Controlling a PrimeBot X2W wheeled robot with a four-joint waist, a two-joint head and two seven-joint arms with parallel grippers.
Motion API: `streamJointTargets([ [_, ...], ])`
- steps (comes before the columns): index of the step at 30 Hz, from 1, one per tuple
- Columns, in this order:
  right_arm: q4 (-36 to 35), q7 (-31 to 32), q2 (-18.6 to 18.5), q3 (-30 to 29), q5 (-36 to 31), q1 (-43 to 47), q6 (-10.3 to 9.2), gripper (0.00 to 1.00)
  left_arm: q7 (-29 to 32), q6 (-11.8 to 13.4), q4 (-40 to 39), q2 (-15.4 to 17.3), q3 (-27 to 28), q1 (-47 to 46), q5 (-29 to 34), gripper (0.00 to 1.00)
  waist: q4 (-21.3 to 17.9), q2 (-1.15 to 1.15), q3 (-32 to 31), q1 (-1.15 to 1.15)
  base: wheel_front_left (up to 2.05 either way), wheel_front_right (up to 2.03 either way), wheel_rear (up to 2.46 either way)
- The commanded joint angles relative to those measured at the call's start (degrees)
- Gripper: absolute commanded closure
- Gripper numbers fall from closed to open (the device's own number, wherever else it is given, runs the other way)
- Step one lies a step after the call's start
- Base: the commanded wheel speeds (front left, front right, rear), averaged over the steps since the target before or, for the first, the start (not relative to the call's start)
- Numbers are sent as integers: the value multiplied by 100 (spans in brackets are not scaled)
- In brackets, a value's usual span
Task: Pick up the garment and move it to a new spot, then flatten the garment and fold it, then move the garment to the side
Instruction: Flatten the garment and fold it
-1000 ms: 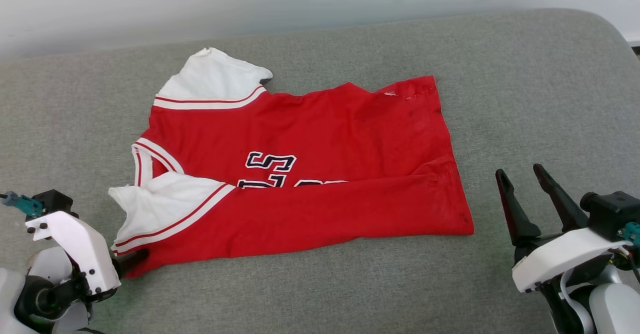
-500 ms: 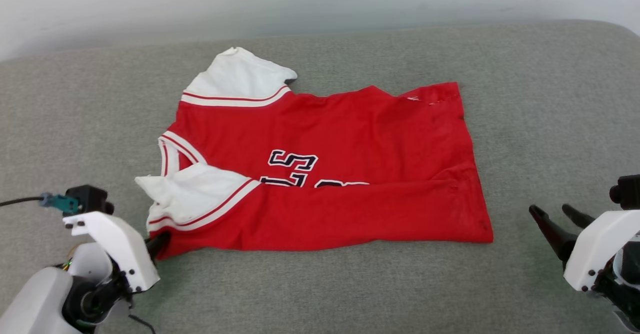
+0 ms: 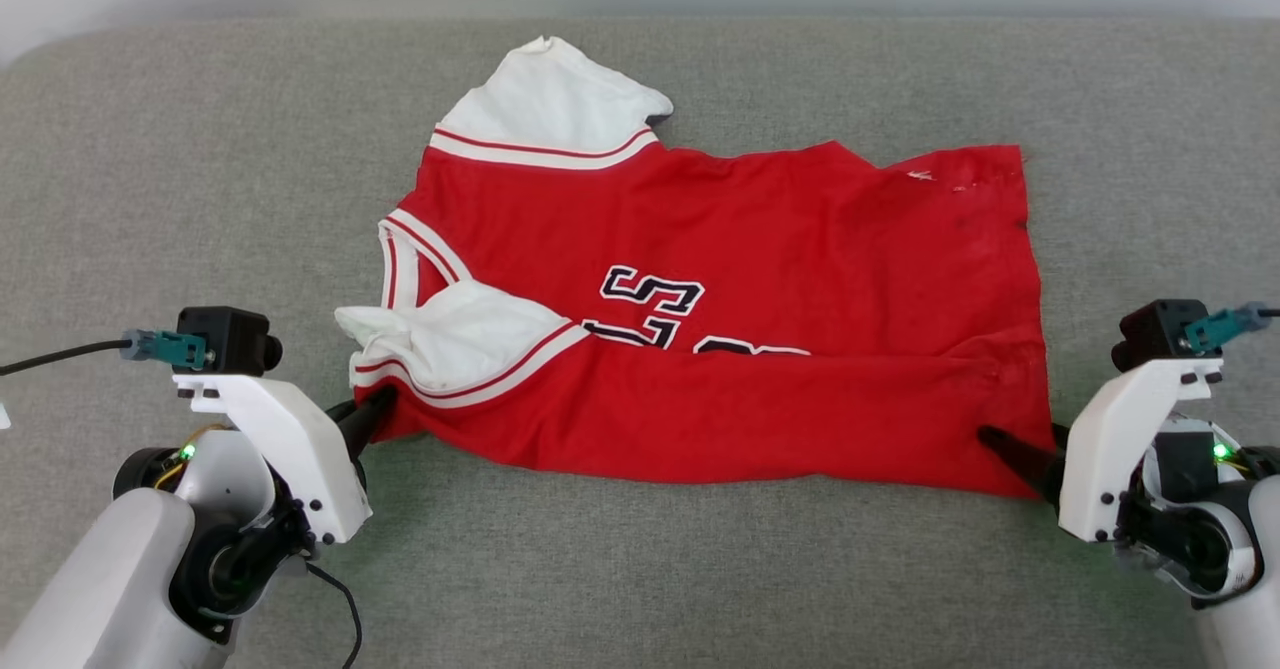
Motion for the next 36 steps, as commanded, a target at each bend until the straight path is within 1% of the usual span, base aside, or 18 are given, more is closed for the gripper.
streamJointTargets([
  [1,138,55,70,101,-18,39,-2,0,-20,8,-3,-18,-15,-54,34,100,49,0,52,0,0,0,0],
  [3,387,156,180,234,84,70,-2,0,-49,-2,3,-27,-22,-61,34,100,73,0,81,0,0,0,0],
  [4,492,196,208,303,102,83,-2,33,-62,0,11,-31,-24,-59,37,100,80,0,88,0,0,0,0],
  [5,556,205,224,362,146,74,-2,83,-63,10,21,-32,-23,-48,37,100,83,0,93,0,0,0,0],
  [6,604,188,236,399,192,60,-1,100,-66,16,26,-30,-23,-38,37,100,83,0,92,0,0,0,0],
  [10,605,20,83,461,247,-118,4,100,-126,27,62,-13,-7,35,51,100,64,0,5,0,0,0,0],
  [14,508,-160,-88,532,314,-276,4,100,-206,-3,108,-40,33,185,-43,100,30,0,-237,0,0,0,0],
  [18,471,-295,-217,635,376,-236,-2,100,-234,61,12,-17,55,418,-109,100,17,0,-607,0,0,0,0],
  [21,404,-309,-258,700,414,-130,-2,100,-249,140,-129,64,69,633,-106,100,7,0,-900,0,0,0,0],
  [25,267,-307,-298,749,442,94,-2,100,-241,313,-396,182,116,979,-100,100,-12,0,-1262,0,0,0,0],
  [31,-9,-212,-330,674,476,633,-2,100,-158,680,-832,364,214,1731,-218,100,-41,0,-1644,0,0,0,0],
  [34,-130,-199,-292,577,425,956,-2,100,-106,817,-972,387,218,2106,-311,100,-44,0,-1670,0,0,0,0],
  [36,-145,-242,-203,497,422,1170,-2,100,-85,831,-966,292,169,2225,-393,100,-27,0,-1655,0,0,0,0],
])
